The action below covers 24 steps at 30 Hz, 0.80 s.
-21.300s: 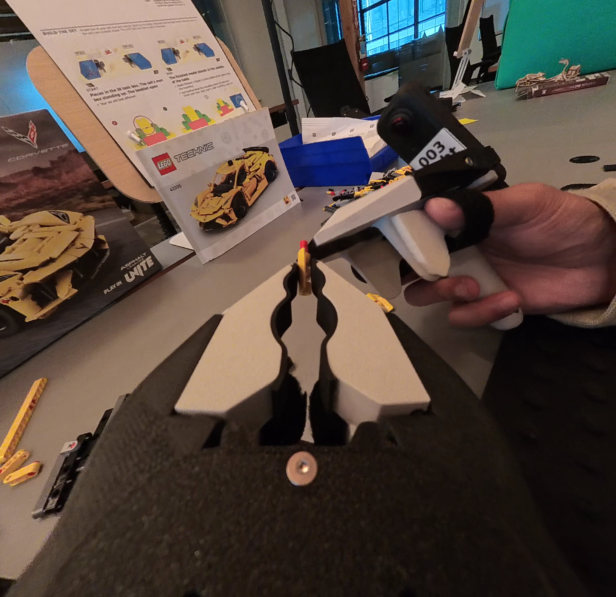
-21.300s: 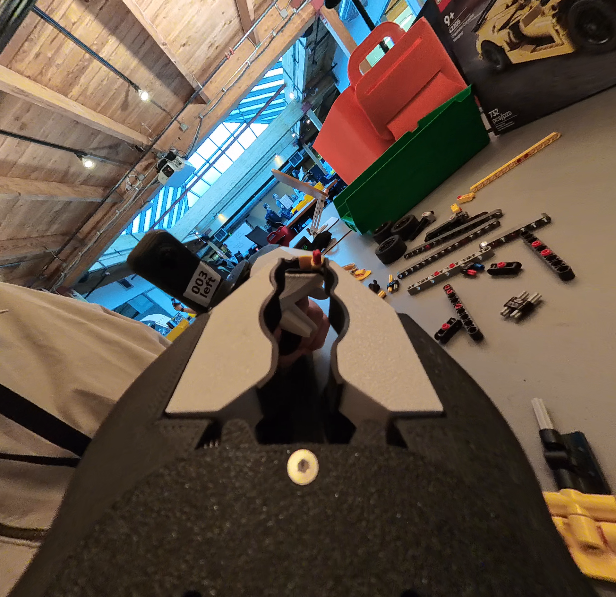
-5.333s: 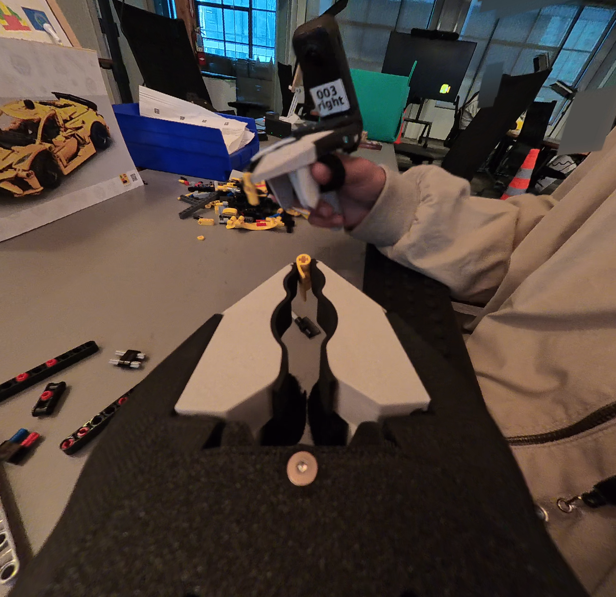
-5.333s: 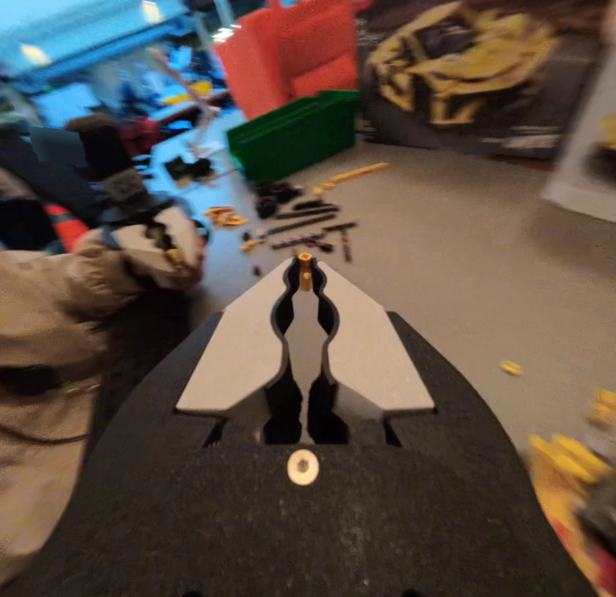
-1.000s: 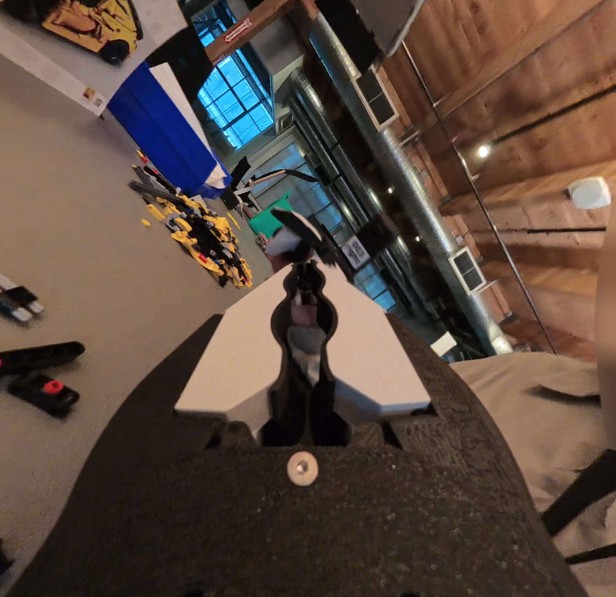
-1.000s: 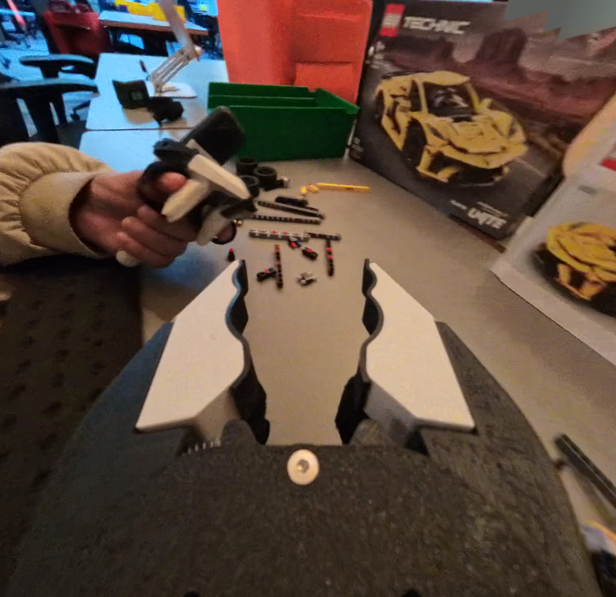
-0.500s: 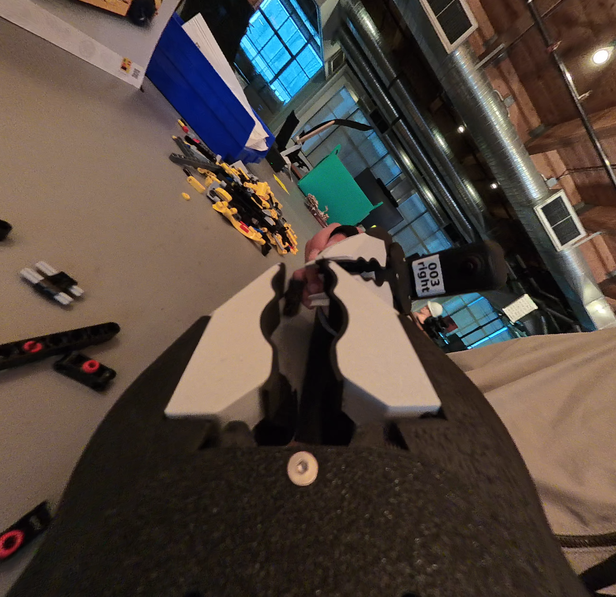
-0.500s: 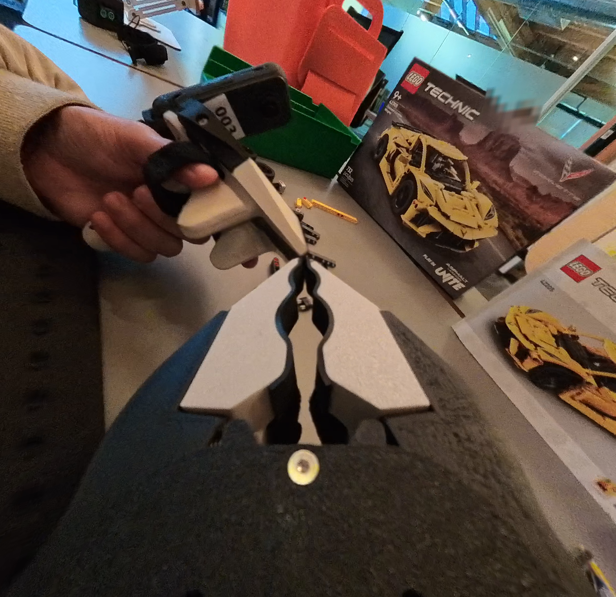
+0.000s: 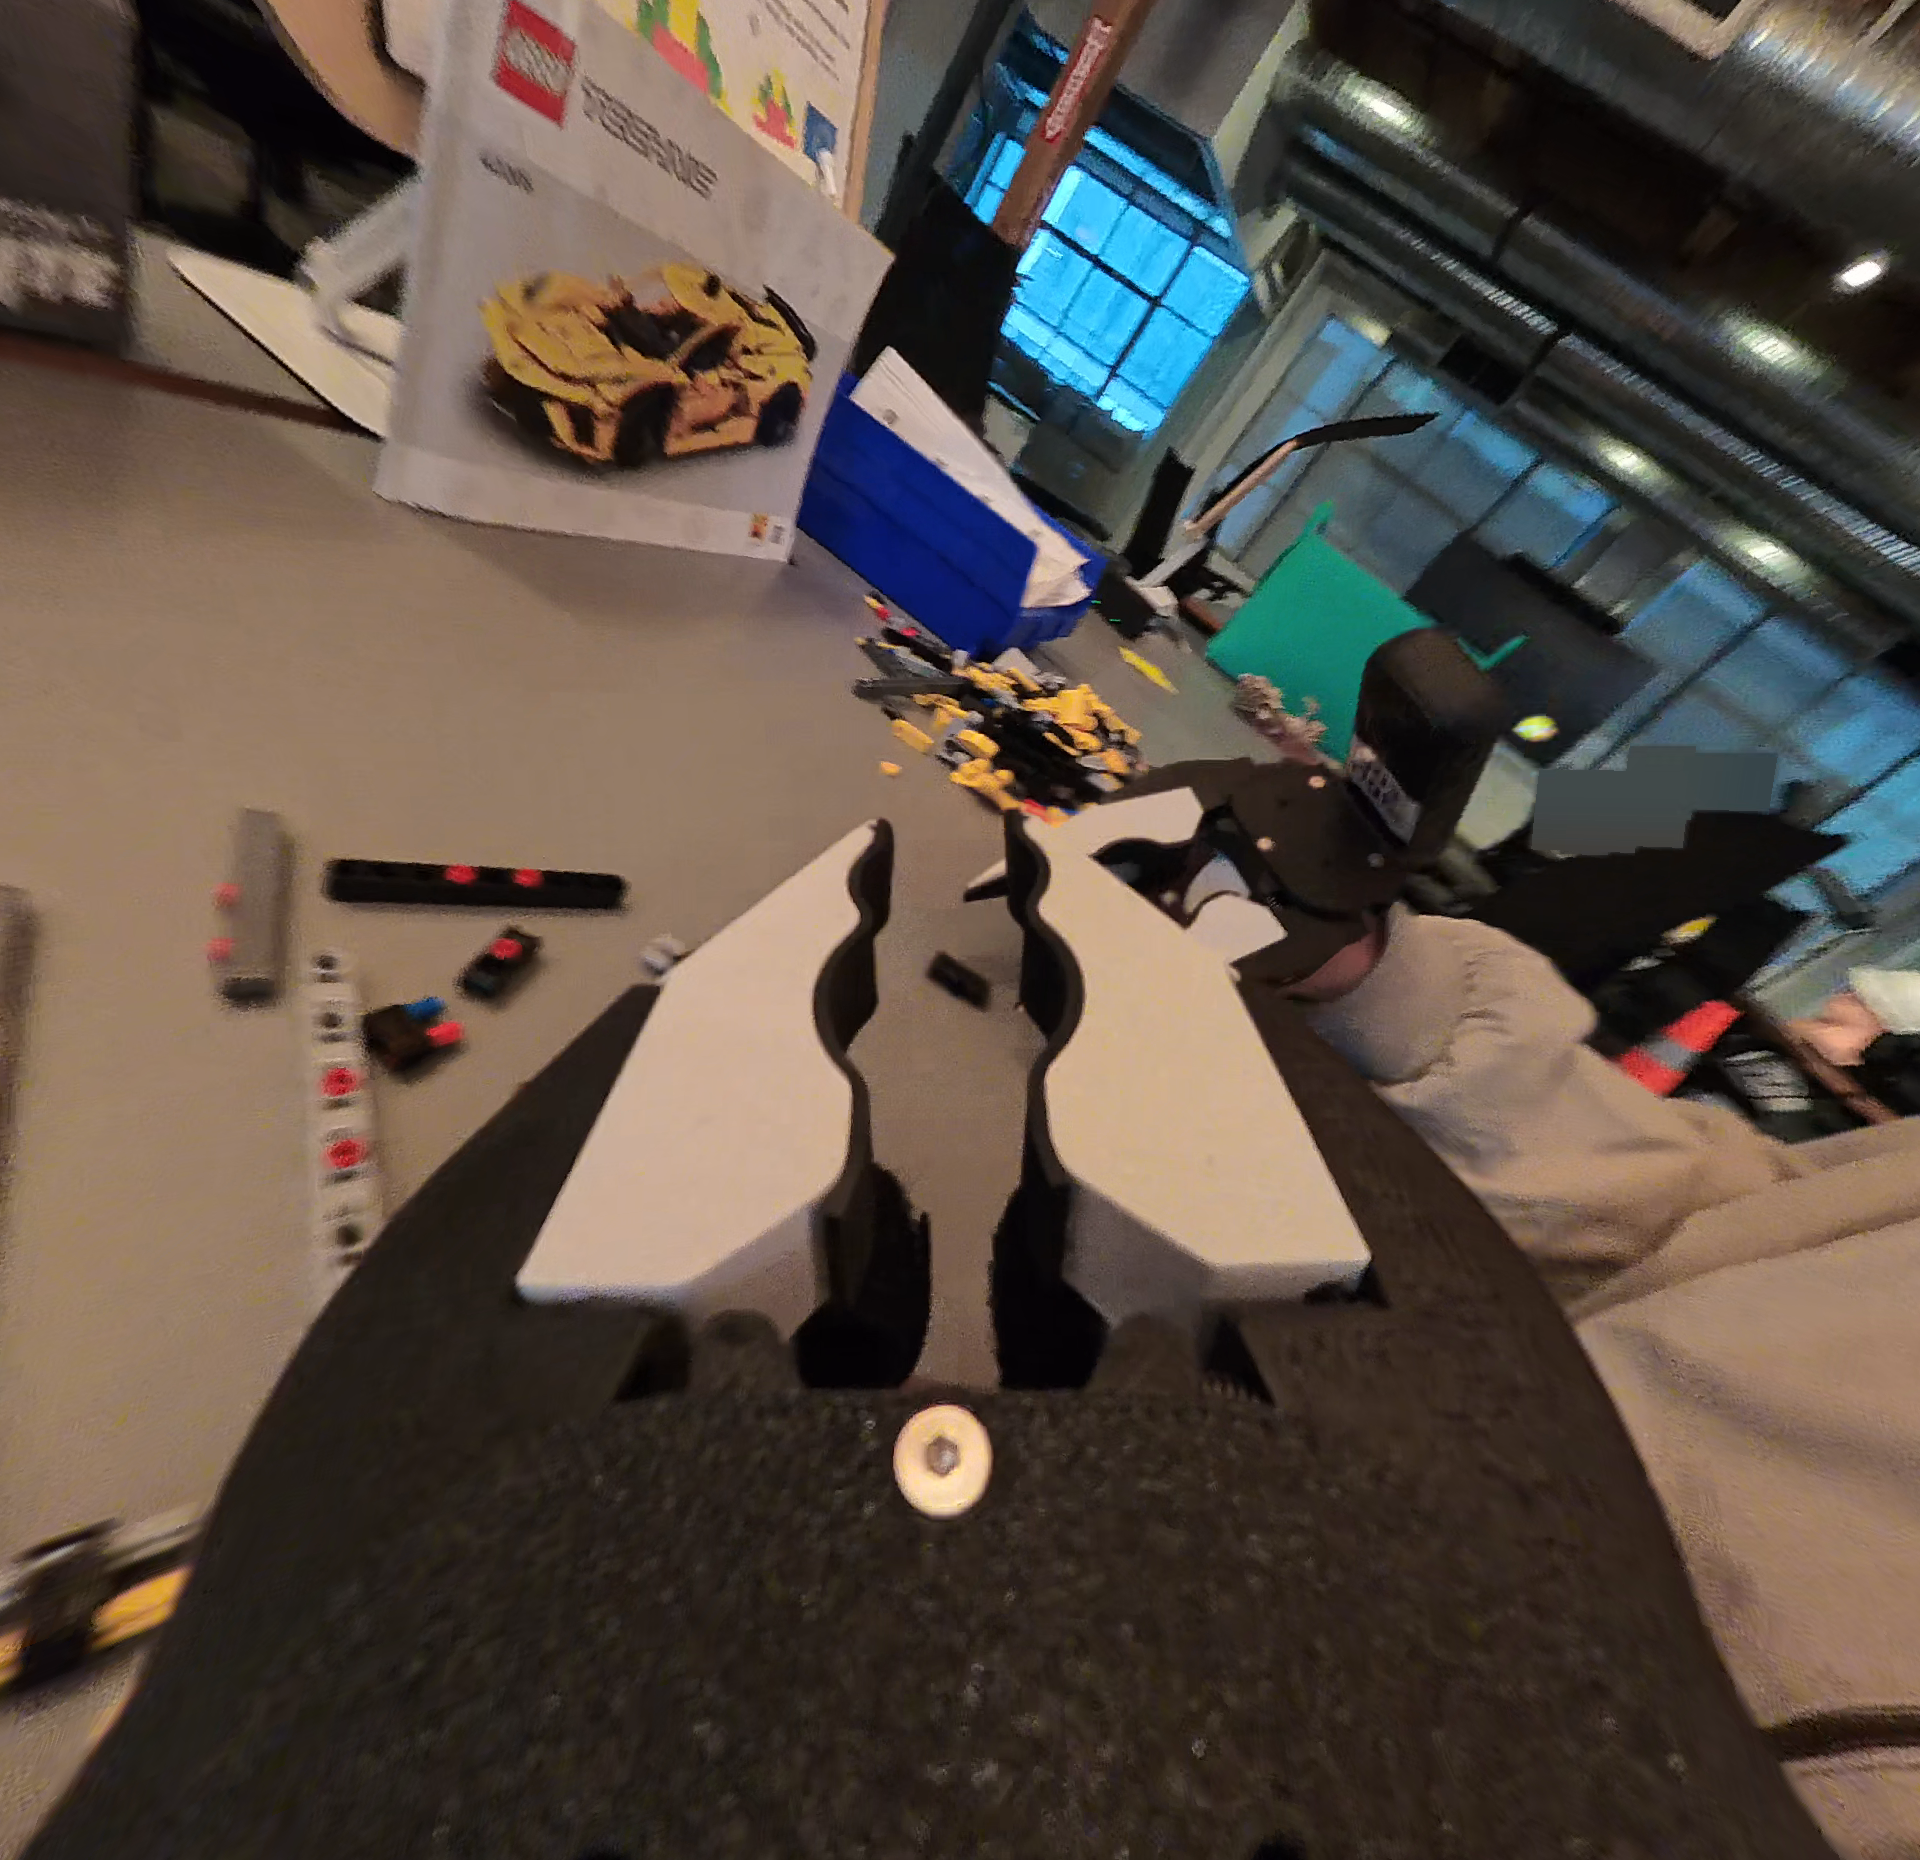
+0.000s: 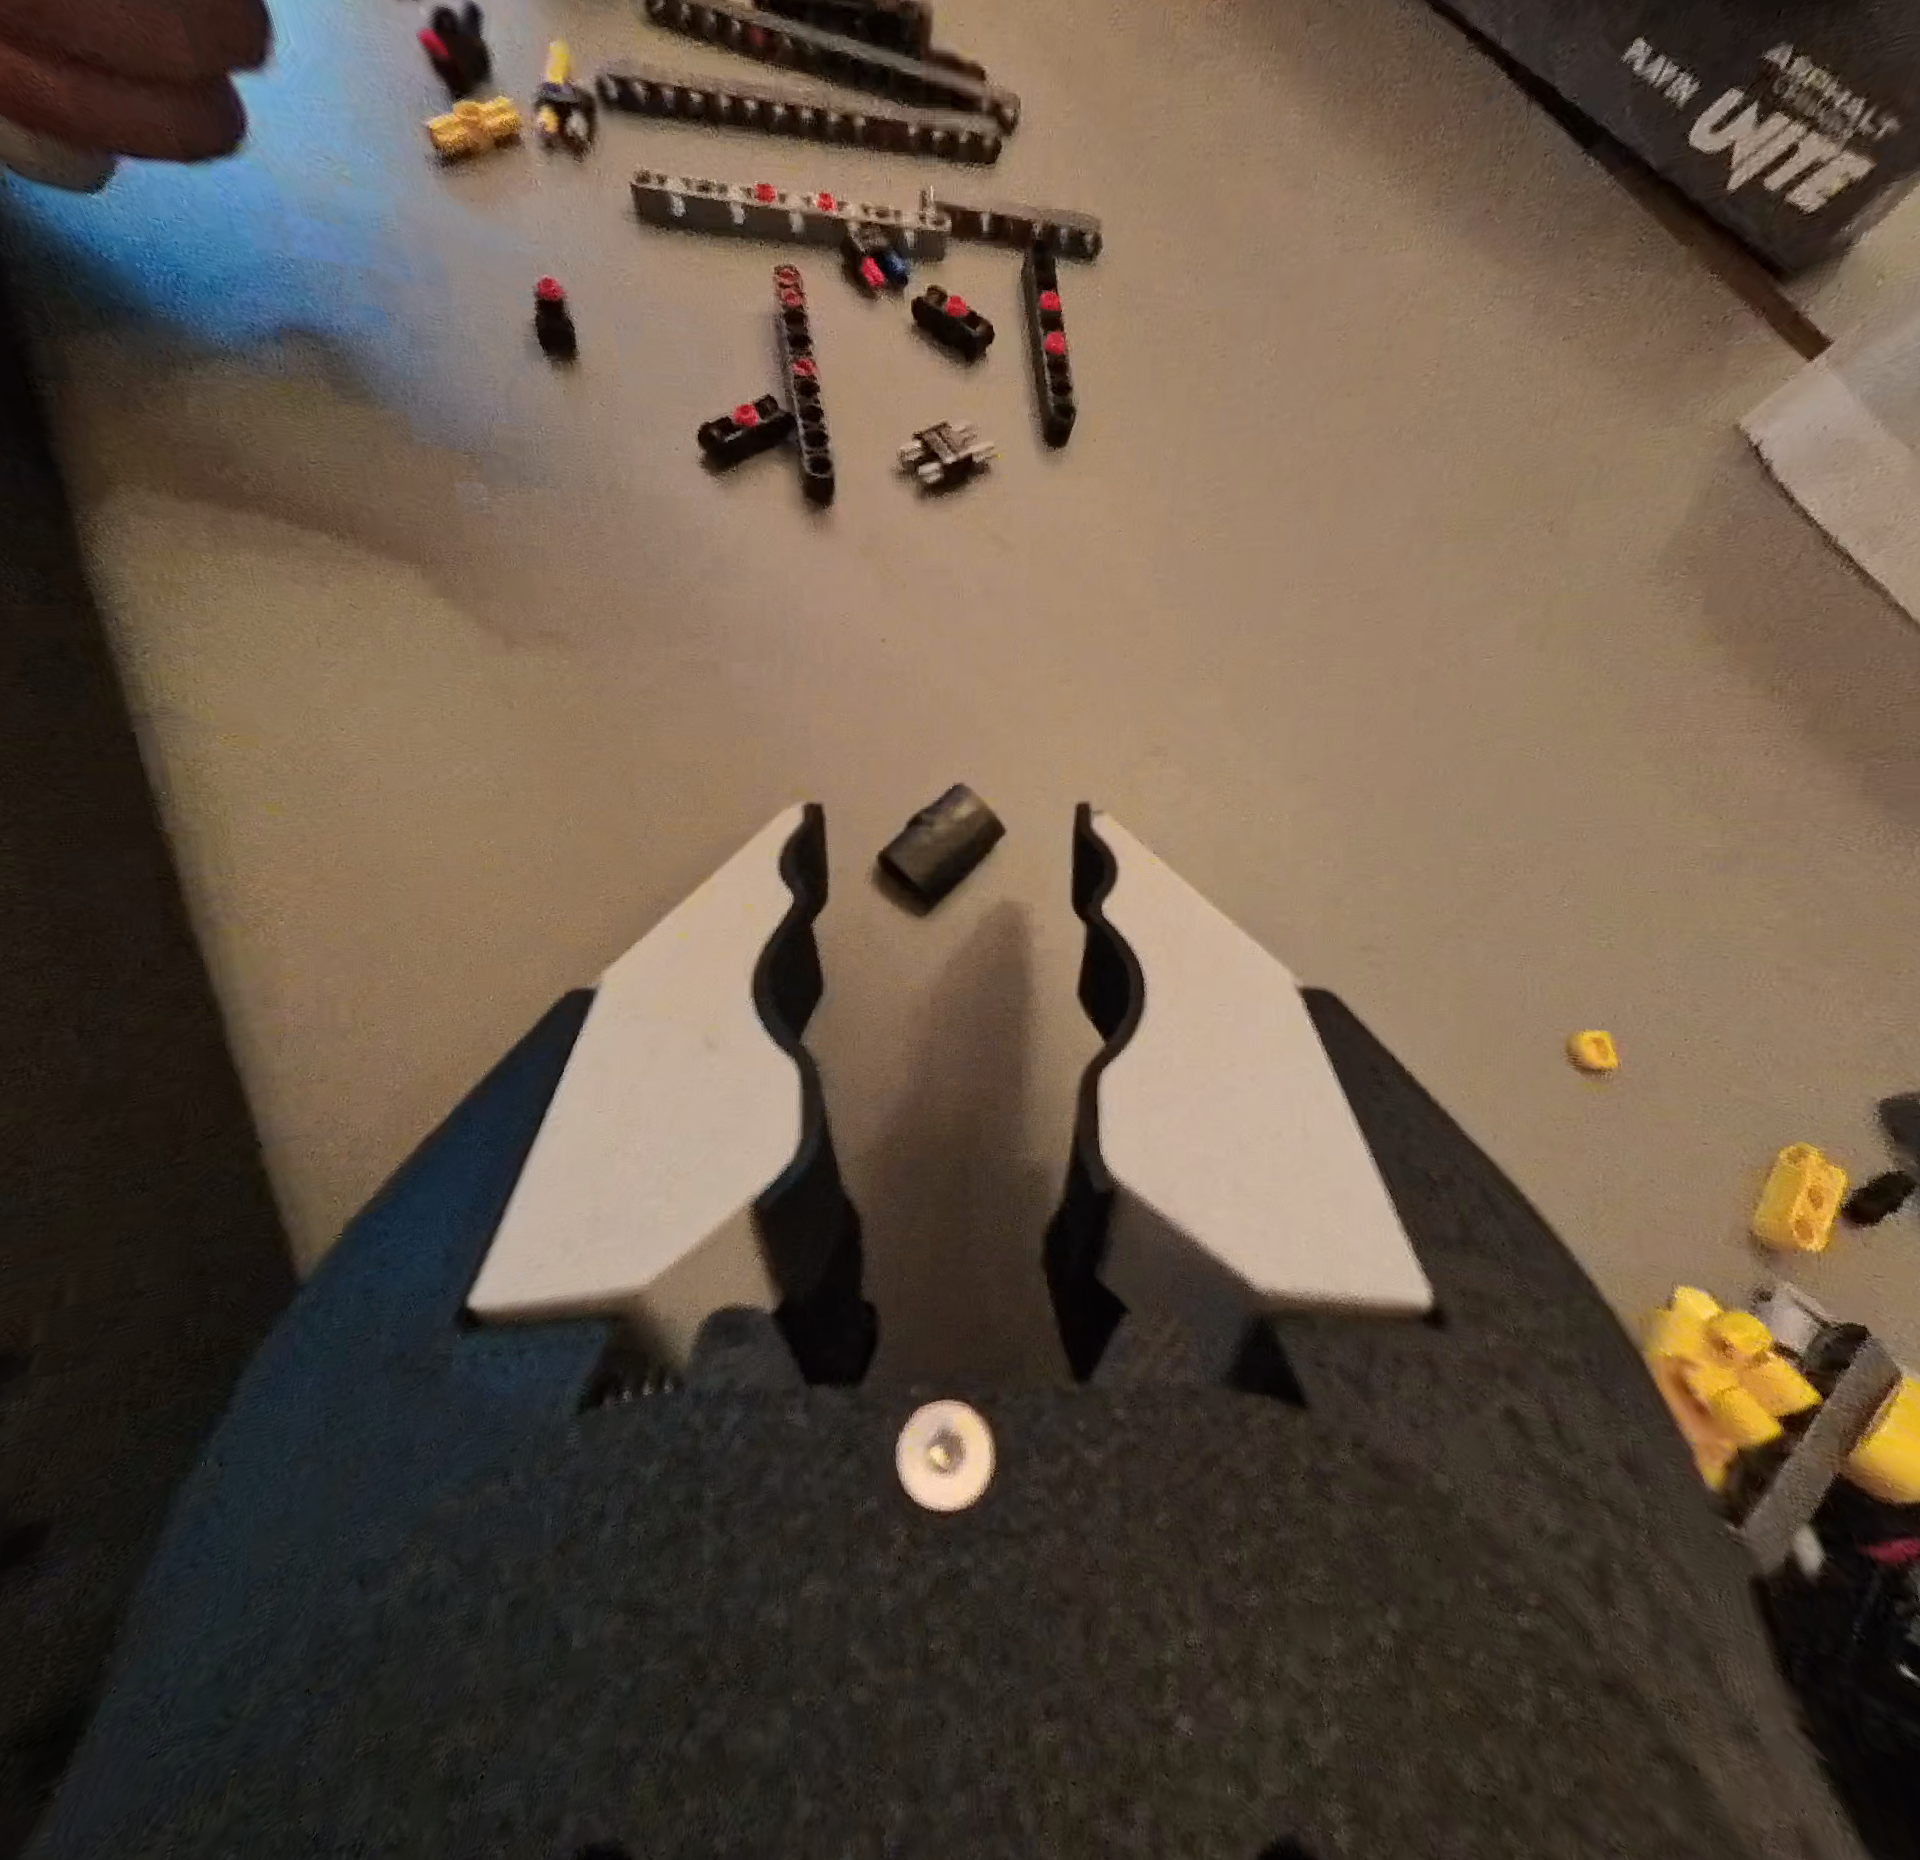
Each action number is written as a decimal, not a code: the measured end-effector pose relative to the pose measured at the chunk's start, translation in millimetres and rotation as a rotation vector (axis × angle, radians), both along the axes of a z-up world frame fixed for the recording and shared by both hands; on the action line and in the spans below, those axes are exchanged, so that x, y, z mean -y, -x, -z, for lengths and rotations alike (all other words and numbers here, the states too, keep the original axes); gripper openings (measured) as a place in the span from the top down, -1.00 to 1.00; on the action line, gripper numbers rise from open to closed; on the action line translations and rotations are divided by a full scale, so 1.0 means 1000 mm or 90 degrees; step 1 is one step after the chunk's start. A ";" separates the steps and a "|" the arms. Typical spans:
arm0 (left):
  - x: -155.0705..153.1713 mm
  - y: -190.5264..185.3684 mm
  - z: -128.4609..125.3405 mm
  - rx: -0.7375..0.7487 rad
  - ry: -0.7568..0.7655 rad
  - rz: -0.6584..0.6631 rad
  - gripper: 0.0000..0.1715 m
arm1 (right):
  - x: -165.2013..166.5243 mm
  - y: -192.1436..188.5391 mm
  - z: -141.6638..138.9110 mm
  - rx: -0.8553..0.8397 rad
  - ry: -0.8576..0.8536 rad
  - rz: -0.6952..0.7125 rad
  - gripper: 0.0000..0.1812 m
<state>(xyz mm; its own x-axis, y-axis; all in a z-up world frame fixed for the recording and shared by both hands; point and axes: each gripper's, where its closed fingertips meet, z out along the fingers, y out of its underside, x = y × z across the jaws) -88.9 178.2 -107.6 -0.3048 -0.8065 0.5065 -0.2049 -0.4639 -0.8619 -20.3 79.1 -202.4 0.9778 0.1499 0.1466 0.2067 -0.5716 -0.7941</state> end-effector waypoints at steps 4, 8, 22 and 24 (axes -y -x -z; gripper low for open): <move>-0.043 0.021 -0.005 0.025 -0.079 -0.117 0.76 | -0.004 0.001 0.017 -0.098 0.073 0.012 0.50; -0.083 0.040 0.006 -0.006 -0.110 -0.210 0.76 | 0.002 -0.011 0.017 -0.060 0.082 0.029 0.83; -0.038 0.076 0.074 -0.347 -0.336 -0.075 0.65 | 0.155 -0.243 -0.042 0.005 -0.009 0.532 0.72; -0.053 0.085 0.068 -0.343 -0.352 -0.124 0.65 | 0.151 -0.240 -0.042 -0.002 -0.024 0.521 0.63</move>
<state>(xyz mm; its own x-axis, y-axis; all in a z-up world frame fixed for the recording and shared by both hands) -174.1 230.8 -175.9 0.0408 -0.9977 0.0550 -0.6184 -0.0684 -0.7828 220.1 -72.0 -160.7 0.7758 -0.6165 0.1341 -0.2667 -0.5131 -0.8158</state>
